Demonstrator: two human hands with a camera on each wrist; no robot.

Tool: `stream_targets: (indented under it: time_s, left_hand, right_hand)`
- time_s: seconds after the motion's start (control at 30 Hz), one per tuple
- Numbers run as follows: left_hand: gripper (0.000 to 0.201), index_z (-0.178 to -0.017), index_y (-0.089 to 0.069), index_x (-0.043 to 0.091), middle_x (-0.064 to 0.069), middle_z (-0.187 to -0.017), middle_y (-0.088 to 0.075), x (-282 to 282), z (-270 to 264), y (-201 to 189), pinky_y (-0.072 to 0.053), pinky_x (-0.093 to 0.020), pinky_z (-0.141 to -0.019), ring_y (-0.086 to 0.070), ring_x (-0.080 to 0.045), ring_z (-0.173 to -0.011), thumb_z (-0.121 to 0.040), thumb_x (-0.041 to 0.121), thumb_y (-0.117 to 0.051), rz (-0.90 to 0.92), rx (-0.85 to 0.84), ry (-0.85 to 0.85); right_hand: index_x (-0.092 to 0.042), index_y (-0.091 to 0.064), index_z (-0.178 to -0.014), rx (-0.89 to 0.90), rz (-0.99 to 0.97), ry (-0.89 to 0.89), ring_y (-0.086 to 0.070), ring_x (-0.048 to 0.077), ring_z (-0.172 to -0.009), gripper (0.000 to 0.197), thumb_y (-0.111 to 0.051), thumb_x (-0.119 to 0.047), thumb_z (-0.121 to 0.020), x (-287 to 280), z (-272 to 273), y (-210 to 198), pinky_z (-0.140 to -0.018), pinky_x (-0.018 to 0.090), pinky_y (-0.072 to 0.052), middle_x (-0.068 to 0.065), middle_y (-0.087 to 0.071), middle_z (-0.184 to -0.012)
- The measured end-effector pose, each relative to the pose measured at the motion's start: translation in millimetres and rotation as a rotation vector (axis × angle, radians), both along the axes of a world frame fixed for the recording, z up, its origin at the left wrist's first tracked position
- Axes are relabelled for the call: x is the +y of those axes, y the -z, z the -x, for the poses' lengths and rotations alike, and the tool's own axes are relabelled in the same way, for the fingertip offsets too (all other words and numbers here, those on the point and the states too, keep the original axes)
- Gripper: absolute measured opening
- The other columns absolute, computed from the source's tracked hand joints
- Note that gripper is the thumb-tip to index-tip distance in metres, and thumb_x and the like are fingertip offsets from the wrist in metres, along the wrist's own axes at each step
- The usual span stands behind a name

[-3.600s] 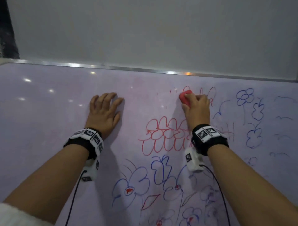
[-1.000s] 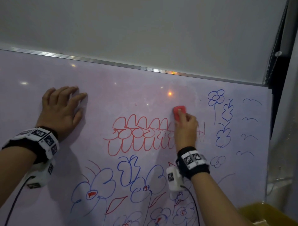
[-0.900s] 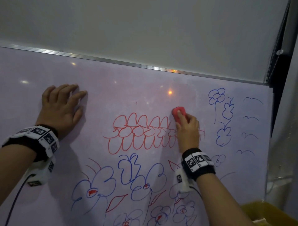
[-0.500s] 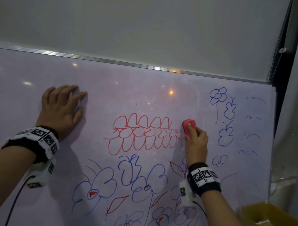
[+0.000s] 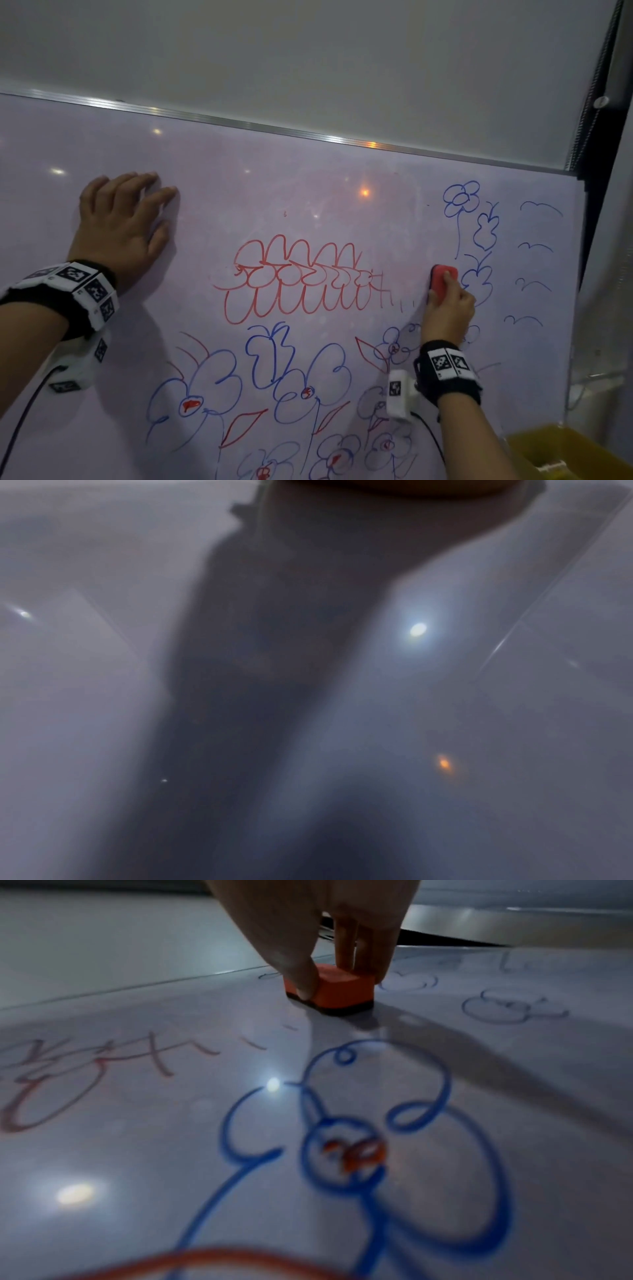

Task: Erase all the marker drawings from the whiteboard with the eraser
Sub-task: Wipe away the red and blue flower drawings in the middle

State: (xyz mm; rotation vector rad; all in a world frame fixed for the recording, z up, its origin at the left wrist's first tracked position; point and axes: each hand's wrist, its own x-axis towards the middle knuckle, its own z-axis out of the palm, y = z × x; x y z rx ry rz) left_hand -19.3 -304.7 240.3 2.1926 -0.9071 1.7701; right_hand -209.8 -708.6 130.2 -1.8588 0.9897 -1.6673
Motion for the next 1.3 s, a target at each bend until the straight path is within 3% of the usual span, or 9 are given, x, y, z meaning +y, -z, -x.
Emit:
stream_targets:
  time_s: [0.23, 0.43, 0.53, 0.63, 0.8, 1.0, 1.07, 1.17, 1.3]
  left_hand:
    - [0.05, -0.128, -0.048, 0.011, -0.019, -0.133, -0.043, -0.6, -1.0, 1.9, -0.01, -0.04, -0.111, -0.037, -0.037, -0.122, -0.086, 0.035, -0.033, 0.01, -0.032, 0.012]
    - [0.048, -0.128, -0.047, 0.012, -0.018, -0.133, -0.042, -0.9, -2.9, 1.7, -0.01, -0.04, -0.111, -0.035, -0.036, -0.123, -0.087, 0.033, -0.035, 0.018, -0.051, 0.014]
    - [0.048, -0.129, -0.046, 0.012, -0.018, -0.133, -0.042, -0.6, -2.3, 1.1, -0.008, -0.038, -0.111, -0.034, -0.036, -0.123, -0.088, 0.033, -0.035, 0.012, -0.051, 0.012]
    - [0.048, -0.129, -0.046, 0.012, -0.018, -0.134, -0.041, 0.4, -1.5, 1.8, -0.006, -0.037, -0.111, -0.034, -0.035, -0.124, -0.088, 0.034, -0.035, 0.001, -0.029, 0.007]
    - [0.048, -0.129, -0.047, 0.013, -0.018, -0.134, -0.042, 0.2, -3.8, 0.6, -0.002, -0.033, -0.111, -0.034, -0.034, -0.124, -0.087, 0.033, -0.035, -0.008, -0.032, -0.003]
    - [0.048, -0.128, -0.048, 0.013, -0.018, -0.132, -0.043, 3.0, -1.7, -0.2, 0.001, -0.03, -0.112, -0.033, -0.032, -0.123, -0.086, 0.032, -0.036, -0.029, -0.016, 0.011]
    - [0.048, -0.128, -0.048, 0.012, -0.018, -0.132, -0.043, 2.7, -2.2, -0.4, 0.002, -0.03, -0.112, -0.033, -0.032, -0.122, -0.086, 0.033, -0.036, -0.031, -0.013, 0.013]
    - [0.048, -0.127, -0.047, 0.012, -0.018, -0.131, -0.043, 2.0, -3.9, -1.1, 0.004, -0.028, -0.112, -0.033, -0.032, -0.122, -0.085, 0.033, -0.035, -0.037, -0.013, 0.009]
    - [0.049, -0.129, -0.045, 0.012, -0.018, -0.132, -0.042, 3.3, -2.9, -1.4, 0.006, -0.028, -0.111, -0.033, -0.032, -0.122, -0.086, 0.033, -0.035, -0.053, 0.001, 0.006]
  right_hand:
    - [-0.012, -0.055, -0.126, 0.095, 0.315, -0.141, -0.047, 0.036, -0.106, 0.043, -0.065, -0.007, -0.085, 31.6, -3.6, 31.7, -0.077, 0.042, -0.048, 0.019, -0.048, -0.117]
    - [-0.009, -0.051, -0.13, -0.069, -0.064, 0.008, -0.042, 0.041, -0.113, 0.041, -0.057, -0.009, -0.09, 21.1, -4.2, 19.7, -0.091, 0.046, -0.039, 0.027, -0.045, -0.122]
    - [-0.014, -0.061, -0.114, -0.101, 0.127, -0.128, -0.051, 0.035, -0.1, 0.029, -0.066, -0.015, -0.085, 83.5, -26.6, 14.0, -0.083, 0.042, -0.048, 0.018, -0.054, -0.11]
    - [-0.014, -0.057, -0.122, 0.034, 0.392, -0.183, -0.051, 0.037, -0.098, 0.047, -0.071, -0.003, -0.078, 101.8, -31.4, 26.0, -0.075, 0.039, -0.048, 0.022, -0.052, -0.111]
    - [-0.013, -0.052, -0.131, -0.176, -0.096, -0.074, -0.04, 0.039, -0.114, 0.045, -0.061, -0.006, -0.087, 74.0, -28.2, 10.9, -0.094, 0.052, -0.041, 0.023, -0.044, -0.122]
    - [-0.027, -0.056, -0.117, 0.149, 0.359, -0.252, -0.045, 0.003, -0.098, 0.047, -0.043, -0.063, -0.088, 149.2, -43.6, 8.6, -0.089, 0.023, -0.038, -0.027, -0.042, -0.095]
    - [-0.027, -0.057, -0.119, 0.175, 0.373, -0.23, -0.047, 0.005, -0.096, 0.037, -0.051, -0.049, -0.09, 127.4, -33.0, 5.8, -0.089, 0.031, -0.043, -0.019, -0.048, -0.104]
    - [-0.011, -0.055, -0.127, -0.043, 0.154, -0.079, -0.046, 0.038, -0.104, 0.042, -0.063, -0.01, -0.086, 88.5, -32.6, -11.1, -0.086, 0.052, -0.046, 0.023, -0.049, -0.114]
    - [-0.012, -0.058, -0.122, -0.096, 0.232, -0.181, -0.05, 0.034, -0.103, 0.036, -0.063, -0.02, -0.086, 137.8, -58.4, -59.0, -0.085, 0.045, -0.049, 0.016, -0.052, -0.112]
